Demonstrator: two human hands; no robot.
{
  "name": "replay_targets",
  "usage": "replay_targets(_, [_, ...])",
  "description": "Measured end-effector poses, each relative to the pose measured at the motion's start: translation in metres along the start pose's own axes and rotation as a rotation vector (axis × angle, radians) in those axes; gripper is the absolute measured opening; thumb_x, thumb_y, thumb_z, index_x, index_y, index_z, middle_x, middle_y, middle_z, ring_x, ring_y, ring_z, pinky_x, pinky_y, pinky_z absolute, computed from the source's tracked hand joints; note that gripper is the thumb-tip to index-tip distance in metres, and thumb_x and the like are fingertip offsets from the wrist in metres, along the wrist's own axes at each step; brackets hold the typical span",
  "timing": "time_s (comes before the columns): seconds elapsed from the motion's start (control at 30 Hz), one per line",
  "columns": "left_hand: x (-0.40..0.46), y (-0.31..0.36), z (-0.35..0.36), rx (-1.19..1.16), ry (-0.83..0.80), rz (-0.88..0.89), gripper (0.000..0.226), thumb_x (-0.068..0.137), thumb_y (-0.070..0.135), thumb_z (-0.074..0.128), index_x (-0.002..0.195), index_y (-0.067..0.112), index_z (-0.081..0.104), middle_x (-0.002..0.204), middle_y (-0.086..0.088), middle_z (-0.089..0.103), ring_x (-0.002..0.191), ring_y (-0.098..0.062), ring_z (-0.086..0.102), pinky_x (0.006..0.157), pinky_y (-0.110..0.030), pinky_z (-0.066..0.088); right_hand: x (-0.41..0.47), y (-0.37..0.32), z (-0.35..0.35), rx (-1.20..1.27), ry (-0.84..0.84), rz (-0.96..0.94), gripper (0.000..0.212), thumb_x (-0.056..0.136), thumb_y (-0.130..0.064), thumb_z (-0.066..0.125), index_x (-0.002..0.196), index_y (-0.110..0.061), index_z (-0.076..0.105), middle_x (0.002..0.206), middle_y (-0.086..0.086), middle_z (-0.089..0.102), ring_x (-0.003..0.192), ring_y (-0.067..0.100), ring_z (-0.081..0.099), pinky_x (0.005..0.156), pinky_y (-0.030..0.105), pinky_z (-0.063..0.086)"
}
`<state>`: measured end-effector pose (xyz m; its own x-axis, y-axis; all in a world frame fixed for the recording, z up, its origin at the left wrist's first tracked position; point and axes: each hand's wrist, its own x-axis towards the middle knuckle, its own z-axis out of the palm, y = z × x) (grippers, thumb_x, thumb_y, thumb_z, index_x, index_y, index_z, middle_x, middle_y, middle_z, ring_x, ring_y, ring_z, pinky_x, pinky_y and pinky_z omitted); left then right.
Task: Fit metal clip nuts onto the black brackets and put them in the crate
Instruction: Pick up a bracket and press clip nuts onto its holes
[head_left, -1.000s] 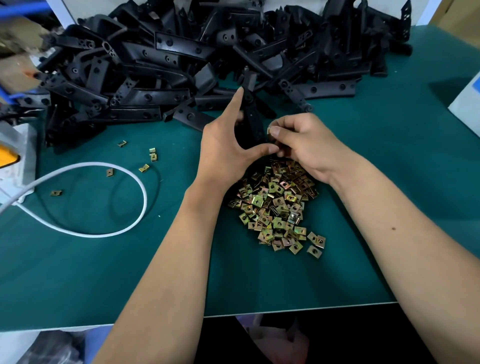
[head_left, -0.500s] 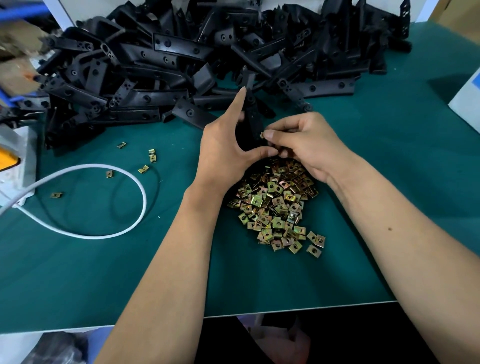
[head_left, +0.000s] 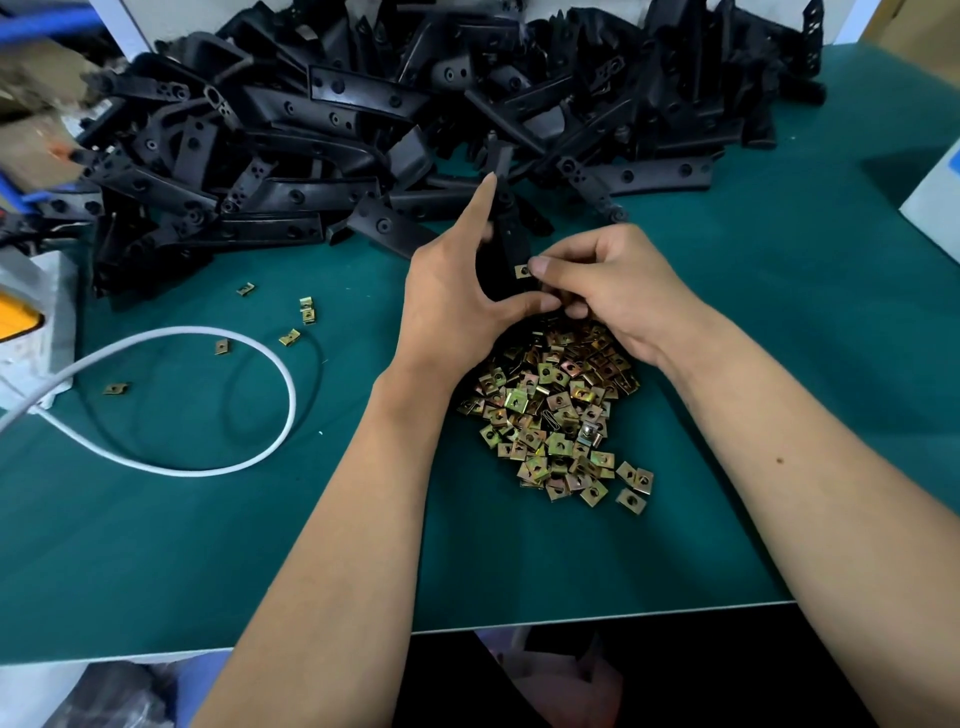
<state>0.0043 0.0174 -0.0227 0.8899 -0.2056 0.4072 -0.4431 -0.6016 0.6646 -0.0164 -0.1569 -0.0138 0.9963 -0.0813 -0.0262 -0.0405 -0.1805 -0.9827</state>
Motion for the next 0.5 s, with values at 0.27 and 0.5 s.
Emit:
replay_targets(0.27, [0.000, 0.001, -0.001, 0.005, 0.034, 0.012, 0.119, 0.063, 0.053, 0.093, 0.161, 0.025, 0.030, 0.129, -0.001, 0.067, 0.124, -0.012, 0.059, 0.109, -0.021, 0.041, -0.001, -0.001, 0.003, 0.006, 0.040, -0.021, 0.008, 0.089, -0.022, 0.080, 0.081, -0.022, 0.078, 0.074, -0.008, 0.070, 0.071, 0.005, 0.063, 0.054, 0.016, 0.046])
replay_targets(0.5, [0.004, 0.003, -0.017, 0.044, 0.362, -0.121, 0.120, 0.067, 0.055, 0.090, 0.161, 0.017, 0.026, 0.129, -0.003, 0.068, 0.123, -0.016, 0.058, 0.104, -0.025, 0.045, 0.009, -0.008, 0.014, -0.201, -0.008, -0.041, 0.003, 0.086, -0.020, 0.082, 0.085, -0.018, 0.080, 0.072, 0.000, 0.076, 0.054, 0.007, 0.059, 0.050, 0.020, 0.048])
